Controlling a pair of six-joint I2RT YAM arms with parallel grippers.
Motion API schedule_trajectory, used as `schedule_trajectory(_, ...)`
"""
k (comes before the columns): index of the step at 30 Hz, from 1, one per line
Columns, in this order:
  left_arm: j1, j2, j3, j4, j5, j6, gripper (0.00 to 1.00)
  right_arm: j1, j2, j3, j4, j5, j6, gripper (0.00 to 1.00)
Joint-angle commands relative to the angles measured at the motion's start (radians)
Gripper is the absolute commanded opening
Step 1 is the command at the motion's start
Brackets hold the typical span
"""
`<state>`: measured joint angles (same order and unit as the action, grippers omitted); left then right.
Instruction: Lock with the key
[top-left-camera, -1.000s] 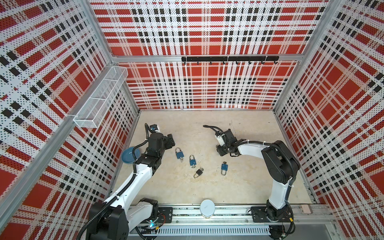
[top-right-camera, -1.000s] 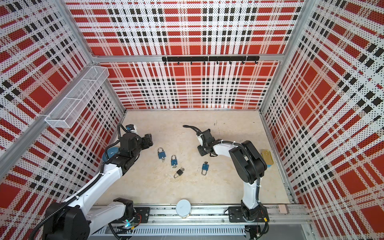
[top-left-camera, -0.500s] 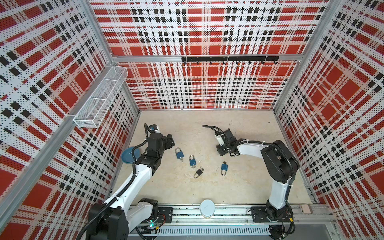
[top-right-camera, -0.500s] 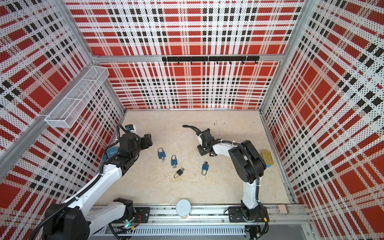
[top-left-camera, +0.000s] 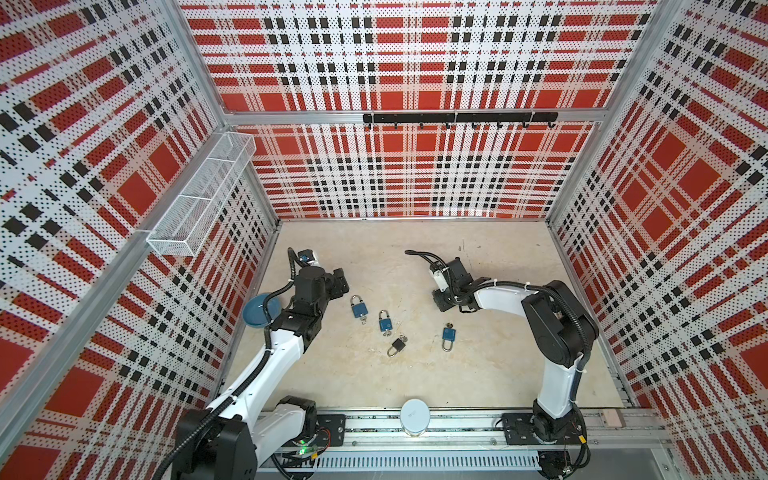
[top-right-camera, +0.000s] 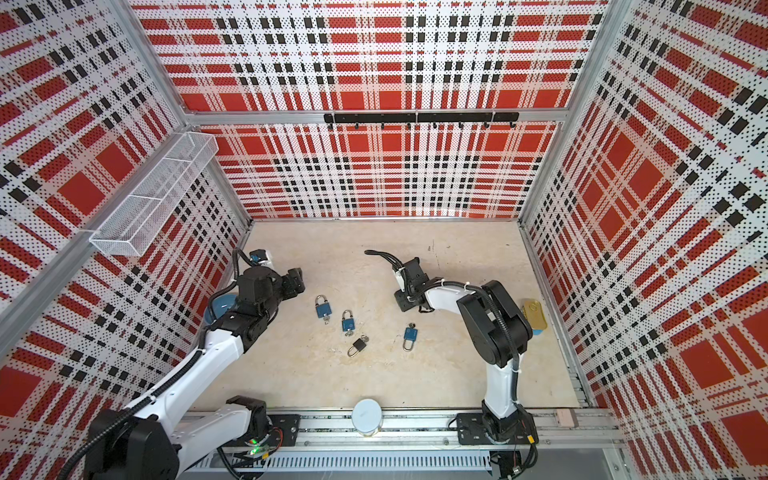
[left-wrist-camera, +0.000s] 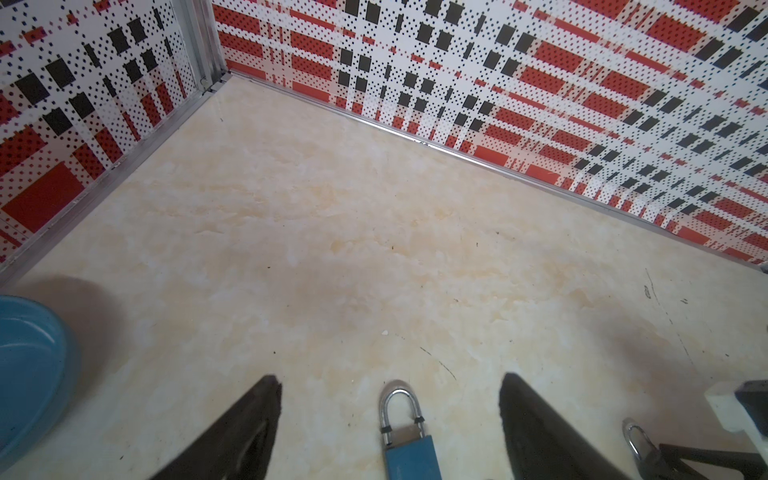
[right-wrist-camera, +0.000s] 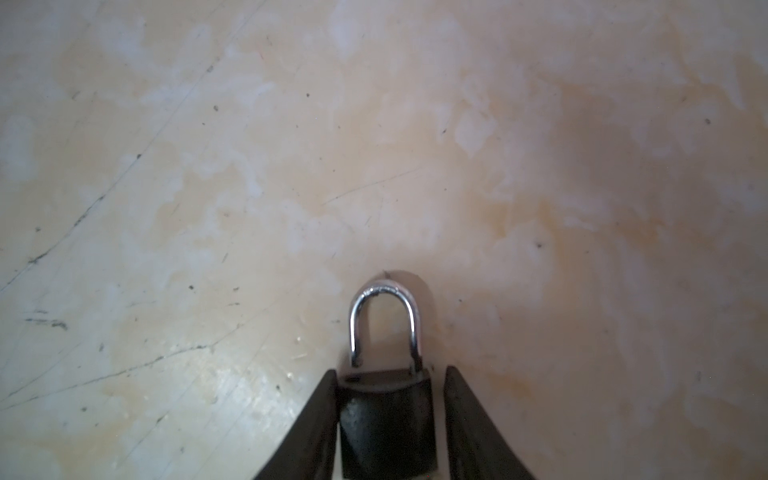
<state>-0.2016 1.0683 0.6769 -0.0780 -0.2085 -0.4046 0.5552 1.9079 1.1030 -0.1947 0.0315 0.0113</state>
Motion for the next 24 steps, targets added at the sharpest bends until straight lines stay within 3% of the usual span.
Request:
schedule_trajectory(1,0.011,-0.024,-0.012,-0.001,0.000,-0.018,0.84,0.004,-0.017,-0.014,-0.043,0.008,-0.007,0.44)
schedule_trajectory(9,0.013,-0.029,-0.016,-0.003,0.001,-0.017,0.84,0.003,-0.032,-0.029,-0.042,0.005,-0.003,0.45)
schedule_trajectory(19,0.014,-0.042,-0.018,-0.007,0.003,-0.019,0.84,0.003,-0.024,-0.023,-0.039,0.003,0.002,0.28)
schedule_trajectory(24,0.014,-0.050,-0.016,-0.016,0.011,-0.010,0.84,0.004,-0.057,-0.030,-0.031,0.004,-0.003,0.27)
